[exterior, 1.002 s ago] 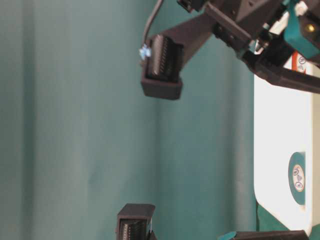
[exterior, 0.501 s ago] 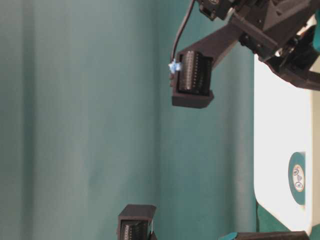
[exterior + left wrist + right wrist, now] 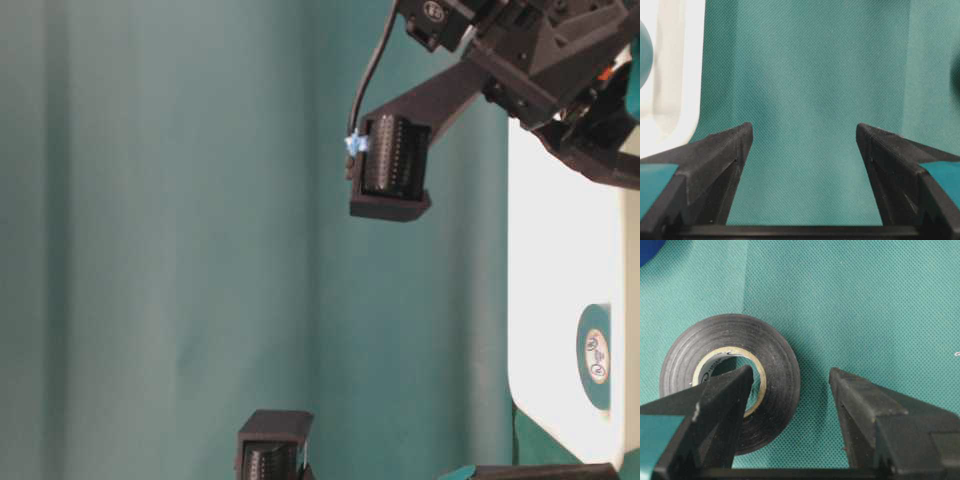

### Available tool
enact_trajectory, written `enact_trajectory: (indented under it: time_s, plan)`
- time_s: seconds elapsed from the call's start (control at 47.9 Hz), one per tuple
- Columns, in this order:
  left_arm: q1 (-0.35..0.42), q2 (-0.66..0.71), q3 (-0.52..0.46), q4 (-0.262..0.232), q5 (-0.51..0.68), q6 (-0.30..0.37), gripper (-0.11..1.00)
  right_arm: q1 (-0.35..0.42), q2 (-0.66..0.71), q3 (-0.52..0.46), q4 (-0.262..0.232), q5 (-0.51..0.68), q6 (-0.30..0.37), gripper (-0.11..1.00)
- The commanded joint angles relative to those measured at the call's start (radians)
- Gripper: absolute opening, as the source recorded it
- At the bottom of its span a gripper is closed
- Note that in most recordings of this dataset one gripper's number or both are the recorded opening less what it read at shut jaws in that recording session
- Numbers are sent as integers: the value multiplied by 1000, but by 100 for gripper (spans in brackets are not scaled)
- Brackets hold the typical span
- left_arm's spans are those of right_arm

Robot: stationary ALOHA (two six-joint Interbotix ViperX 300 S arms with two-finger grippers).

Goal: Put the tape alternately from left to right into the white case.
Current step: 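Move the right gripper to the black tape roll and grasp it, then carry the black tape into the tray beside the red tape and release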

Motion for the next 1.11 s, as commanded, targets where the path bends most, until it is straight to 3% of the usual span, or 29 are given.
enact_trajectory:
  time_s: [0.0, 0.104, 0.23, 0.773, 1.086]
  plan:
    - [-3, -14, -9, -2, -6, 2, 84, -3, -12, -15, -2, -8, -3, 67]
    - [-3, -14, -9, 0, -6, 2, 84, -3, -14, -17, -3, -6, -3, 56]
    - [-2, -15, -9, 0, -6, 2, 84, -2, -20, -14, -2, 3, -2, 26]
    - [-3, -18, -9, 0, -6, 0, 84, 2, -163, -15, -5, 38, -12, 25]
    - [-3, -18, -9, 0, -6, 0, 84, -31, -270, -17, -84, 77, -9, 25]
